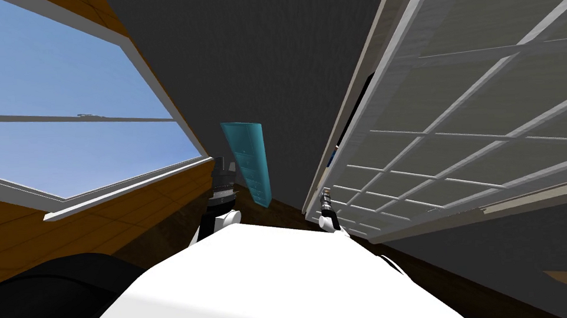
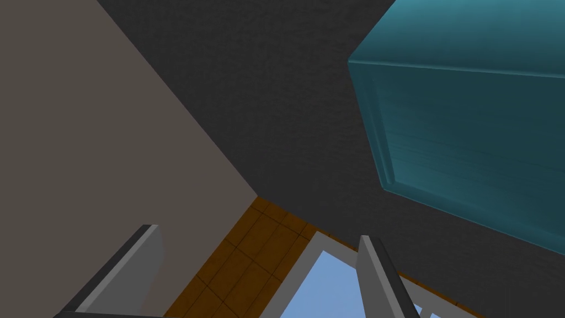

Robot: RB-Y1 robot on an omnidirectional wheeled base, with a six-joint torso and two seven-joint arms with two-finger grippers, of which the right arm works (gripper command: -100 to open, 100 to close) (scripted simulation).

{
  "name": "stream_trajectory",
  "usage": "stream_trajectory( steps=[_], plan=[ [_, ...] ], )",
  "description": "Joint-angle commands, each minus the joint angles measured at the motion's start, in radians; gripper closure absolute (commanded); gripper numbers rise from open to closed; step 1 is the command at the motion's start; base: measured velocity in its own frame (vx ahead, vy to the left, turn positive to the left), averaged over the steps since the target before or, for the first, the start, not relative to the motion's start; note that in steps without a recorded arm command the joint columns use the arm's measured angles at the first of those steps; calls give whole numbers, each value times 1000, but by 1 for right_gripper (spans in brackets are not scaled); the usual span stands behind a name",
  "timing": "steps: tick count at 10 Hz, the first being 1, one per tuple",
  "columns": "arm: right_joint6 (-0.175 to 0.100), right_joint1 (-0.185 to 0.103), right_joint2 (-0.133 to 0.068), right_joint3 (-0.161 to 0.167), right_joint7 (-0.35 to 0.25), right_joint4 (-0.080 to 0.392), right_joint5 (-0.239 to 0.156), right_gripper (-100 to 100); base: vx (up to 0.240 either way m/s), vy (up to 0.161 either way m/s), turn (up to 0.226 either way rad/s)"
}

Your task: Pull the door open

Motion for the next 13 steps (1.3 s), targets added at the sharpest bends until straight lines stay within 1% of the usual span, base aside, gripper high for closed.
stream_trajectory(
  steps=[1, 3, 5, 6, 7, 8, 9, 10, 13],
  plan=[
    [2, 22, -12, -12, -50, 9, -6, 100, -31, -10, 89],
    [2, 22, -12, -12, -53, 9, -6, 100, -21, -6, 29],
    [-10, 24, -14, -18, -128, 12, -6, 100, -40, -16, 110],
    [-10, 24, -14, -18, -137, 12, -6, 100, -33, -13, 69],
    [-17, 25, -15, -21, -178, 14, -7, 100, -33, -13, 98],
    [-23, 26, -16, -25, -207, 15, -7, 100, -56, -27, 154],
    [-32, 14, -12, -20, -232, -4, -7, -100, -63, -13, 146],
    [-34, 16, -11, -21, -250, -6, -8, -100, -49, -14, 45],
    [-45, 26, -3, -27, -331, -17, -16, -100, -40, -21, 70]
  ],
)
